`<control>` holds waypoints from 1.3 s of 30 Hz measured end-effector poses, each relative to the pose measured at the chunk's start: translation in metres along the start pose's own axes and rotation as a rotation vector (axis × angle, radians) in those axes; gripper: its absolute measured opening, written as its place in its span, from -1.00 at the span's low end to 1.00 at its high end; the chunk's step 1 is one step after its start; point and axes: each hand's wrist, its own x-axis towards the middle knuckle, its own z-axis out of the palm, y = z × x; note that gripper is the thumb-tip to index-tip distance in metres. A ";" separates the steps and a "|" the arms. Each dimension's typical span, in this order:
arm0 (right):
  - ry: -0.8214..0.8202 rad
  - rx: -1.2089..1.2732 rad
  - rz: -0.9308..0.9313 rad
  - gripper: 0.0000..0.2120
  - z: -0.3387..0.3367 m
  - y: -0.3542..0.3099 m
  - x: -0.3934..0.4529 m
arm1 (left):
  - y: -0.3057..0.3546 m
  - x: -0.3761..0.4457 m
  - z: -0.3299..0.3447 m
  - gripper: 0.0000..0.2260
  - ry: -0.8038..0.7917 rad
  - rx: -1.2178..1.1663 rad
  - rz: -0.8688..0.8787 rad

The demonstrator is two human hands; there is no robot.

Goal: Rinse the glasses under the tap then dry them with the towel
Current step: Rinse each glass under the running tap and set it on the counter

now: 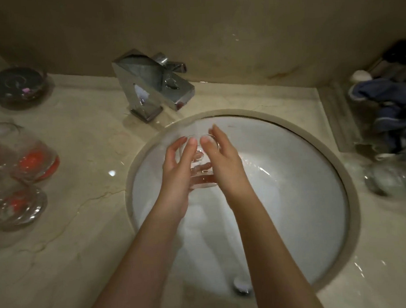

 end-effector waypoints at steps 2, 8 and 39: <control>0.003 0.130 0.227 -0.44 -0.012 0.012 -0.021 | 0.002 -0.005 0.002 -0.61 -0.021 0.109 -0.128; -0.065 -0.015 0.698 -0.57 -0.042 0.005 -0.056 | 0.001 -0.030 0.007 -0.51 -0.285 0.354 -0.682; 0.266 -0.576 -0.150 -0.16 -0.365 0.036 -0.181 | -0.055 -0.148 0.279 -0.27 -0.743 0.908 0.265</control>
